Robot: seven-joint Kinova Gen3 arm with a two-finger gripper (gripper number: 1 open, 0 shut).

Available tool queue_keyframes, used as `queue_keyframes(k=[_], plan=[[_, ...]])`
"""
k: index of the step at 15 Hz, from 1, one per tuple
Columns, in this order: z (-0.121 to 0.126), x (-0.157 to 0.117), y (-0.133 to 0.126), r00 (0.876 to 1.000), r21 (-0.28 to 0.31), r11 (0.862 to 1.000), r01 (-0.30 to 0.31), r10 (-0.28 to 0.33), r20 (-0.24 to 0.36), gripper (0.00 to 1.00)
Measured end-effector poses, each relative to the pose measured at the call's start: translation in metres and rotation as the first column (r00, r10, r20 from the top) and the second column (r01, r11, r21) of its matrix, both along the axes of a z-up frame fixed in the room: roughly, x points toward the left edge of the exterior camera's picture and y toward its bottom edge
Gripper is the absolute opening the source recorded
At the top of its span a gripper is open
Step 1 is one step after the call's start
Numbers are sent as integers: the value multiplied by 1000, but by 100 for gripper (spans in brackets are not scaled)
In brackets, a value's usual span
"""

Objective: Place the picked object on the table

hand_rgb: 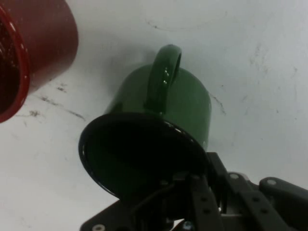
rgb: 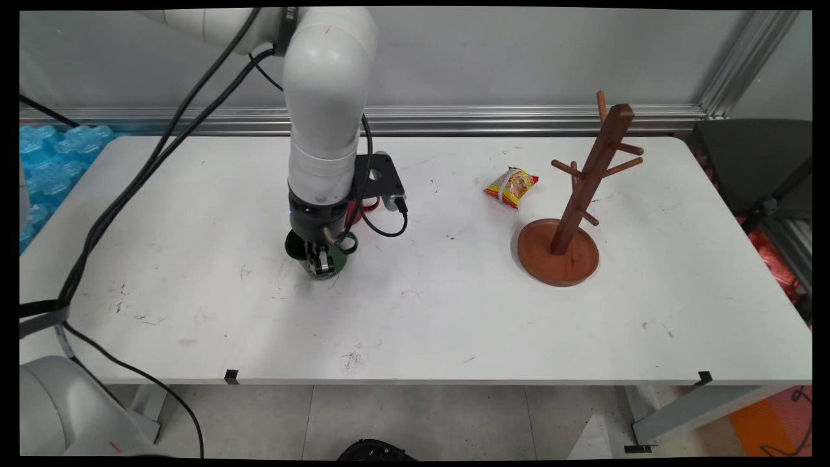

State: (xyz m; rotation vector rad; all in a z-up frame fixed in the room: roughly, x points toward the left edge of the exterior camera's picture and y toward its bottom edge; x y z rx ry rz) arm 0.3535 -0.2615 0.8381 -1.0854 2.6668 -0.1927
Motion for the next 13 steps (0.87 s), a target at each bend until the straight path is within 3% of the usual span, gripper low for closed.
queue_keyframes(k=[4, 5, 13], plan=[[-5, -2, -3, 1000, 0, 1000, -8, 8, -2, 0], [-6, -2, -3, 1000, -1, 1000, -10, 10, -2, 100], [-9, -4, -9, 1000, -31, 999, -18, 18, -24, 100]])
